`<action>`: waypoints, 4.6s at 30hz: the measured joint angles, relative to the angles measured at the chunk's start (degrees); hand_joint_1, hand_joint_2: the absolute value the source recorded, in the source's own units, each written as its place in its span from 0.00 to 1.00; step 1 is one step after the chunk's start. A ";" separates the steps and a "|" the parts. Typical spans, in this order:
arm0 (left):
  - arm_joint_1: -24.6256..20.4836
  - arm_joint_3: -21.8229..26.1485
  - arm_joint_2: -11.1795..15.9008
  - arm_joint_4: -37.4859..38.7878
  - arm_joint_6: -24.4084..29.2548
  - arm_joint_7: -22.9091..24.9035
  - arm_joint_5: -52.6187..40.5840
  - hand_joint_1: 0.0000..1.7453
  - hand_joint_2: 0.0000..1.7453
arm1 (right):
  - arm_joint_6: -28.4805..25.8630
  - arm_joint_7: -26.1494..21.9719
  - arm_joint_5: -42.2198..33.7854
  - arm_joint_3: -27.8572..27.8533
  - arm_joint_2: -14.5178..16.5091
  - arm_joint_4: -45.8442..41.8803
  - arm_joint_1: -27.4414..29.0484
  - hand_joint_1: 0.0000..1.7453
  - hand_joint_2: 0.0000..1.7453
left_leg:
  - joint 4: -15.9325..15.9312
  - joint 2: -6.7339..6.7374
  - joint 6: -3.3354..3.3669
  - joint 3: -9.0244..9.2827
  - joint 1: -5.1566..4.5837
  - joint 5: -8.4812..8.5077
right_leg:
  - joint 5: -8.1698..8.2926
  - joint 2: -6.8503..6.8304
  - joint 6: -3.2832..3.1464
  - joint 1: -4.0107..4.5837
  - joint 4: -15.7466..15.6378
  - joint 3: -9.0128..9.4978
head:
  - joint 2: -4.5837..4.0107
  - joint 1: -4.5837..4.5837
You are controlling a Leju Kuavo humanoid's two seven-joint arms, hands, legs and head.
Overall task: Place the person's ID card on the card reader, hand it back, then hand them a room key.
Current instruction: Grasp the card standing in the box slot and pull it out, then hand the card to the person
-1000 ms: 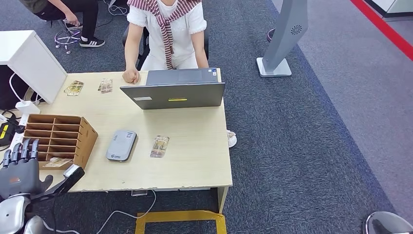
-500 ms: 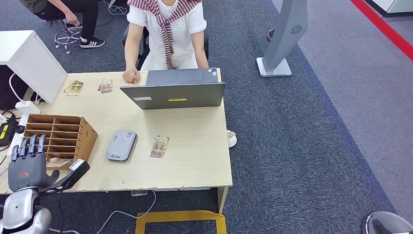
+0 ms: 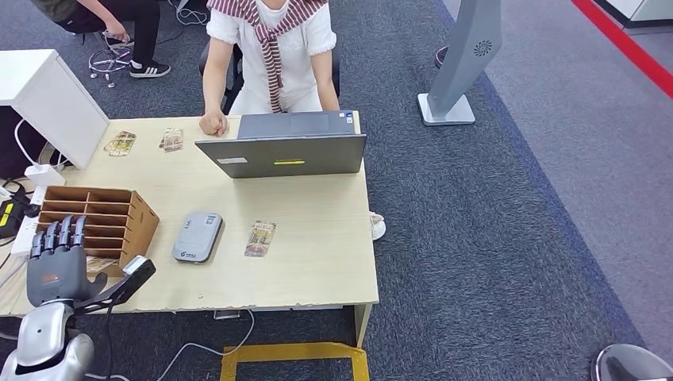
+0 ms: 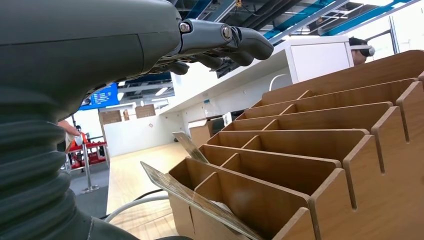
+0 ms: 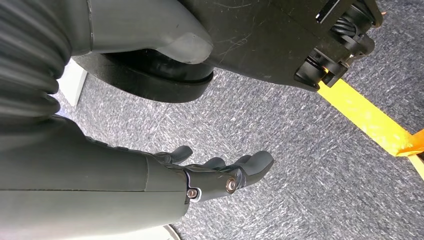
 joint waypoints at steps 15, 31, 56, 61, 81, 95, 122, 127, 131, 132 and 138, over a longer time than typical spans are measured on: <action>-0.63 -0.07 -0.12 1.08 0.22 0.13 0.02 0.00 1.00 | 0.00 -0.15 0.02 0.00 0.00 0.00 0.00 0.00 1.00 | 0.00 0.00 0.00 0.00 0.00 0.00 | 0.00 0.00 0.00 0.00 0.00 0.00 | 0.00 0.00; -1.09 -0.07 -0.12 2.36 1.25 3.10 -1.03 0.00 1.00 | -0.02 0.02 0.11 0.00 0.00 0.00 0.00 0.00 1.00 | 0.00 0.00 0.00 0.00 0.00 0.00 | 0.00 0.00 0.00 0.00 0.00 0.00 | 0.00 0.00; -1.66 -0.07 -0.31 3.32 1.06 1.28 0.65 1.00 1.00 | 0.00 0.04 0.15 -0.29 0.00 0.00 0.00 0.00 1.00 | 0.00 0.00 0.00 -0.01 0.00 0.00 | 0.00 0.00 0.00 0.00 0.00 0.00 | 0.00 0.00; -1.66 -0.07 -0.30 3.32 1.07 1.22 0.98 1.00 1.00 | 0.00 0.01 0.17 -0.31 0.00 0.00 0.00 0.00 1.00 | 0.00 -0.01 0.00 -0.01 0.00 0.00 | 0.00 0.00 0.00 0.00 0.00 0.00 | 0.00 0.00; 0.10 -2.30 -0.62 -11.65 -1.80 -1.08 3.97 1.00 1.00 | -0.70 -0.20 -0.19 -1.88 0.00 0.00 0.09 0.00 1.00 | 0.03 -0.03 0.00 -0.02 0.00 0.00 | 0.00 -0.01 0.01 0.00 0.00 0.00 | 0.00 0.01; -0.15 -7.74 -0.60 -25.67 -5.04 -0.46 4.62 1.00 1.00 | -1.01 -0.24 -0.23 -3.32 0.05 0.00 0.19 0.00 1.00 | 0.02 -0.01 0.00 0.00 -0.01 0.00 | 0.01 0.00 0.00 0.00 0.00 0.00 | 0.00 -0.01; -21.84 -8.43 3.65 8.93 6.51 0.71 -2.94 0.81 1.00 | 0.80 -0.91 2.25 -3.30 0.26 0.00 0.10 0.00 1.00 | 0.02 0.06 -0.03 -0.02 0.00 0.07 | 0.13 0.08 -0.07 0.00 0.03 -0.03 | 0.00 0.00; -21.80 -8.38 3.67 9.49 7.87 0.79 -2.56 0.81 1.00 | 0.79 -0.92 2.26 -3.30 0.28 0.00 0.10 0.00 1.00 | 0.02 0.07 -0.03 -0.02 0.00 0.07 | 0.13 0.09 -0.07 0.00 0.04 -0.04 | 0.00 0.00; -21.79 -8.36 3.67 9.82 7.88 0.79 -2.56 0.81 1.00 | 0.79 -0.92 2.25 -3.30 0.28 0.00 0.10 0.00 1.00 | 0.01 0.11 -0.03 -0.03 0.00 0.06 | 0.13 0.14 -0.08 0.00 0.03 -0.06 | 0.00 0.00; -21.79 -8.36 3.67 9.89 7.88 0.79 -2.56 0.81 1.00 | 0.79 -0.92 2.25 -3.30 0.28 0.00 0.10 0.00 1.00 | 0.01 0.12 -0.03 -0.03 0.00 0.06 | 0.13 0.15 -0.08 0.00 0.03 -0.07 | 0.00 0.00; -21.77 -8.34 3.67 10.03 7.89 0.81 -2.55 0.00 1.00 | 0.79 -0.92 2.26 -3.30 0.31 0.00 0.11 0.00 1.00 | 0.01 0.13 -0.02 -0.04 0.00 0.05 | 0.13 0.16 -0.07 0.00 0.03 -0.08 | 0.00 -0.01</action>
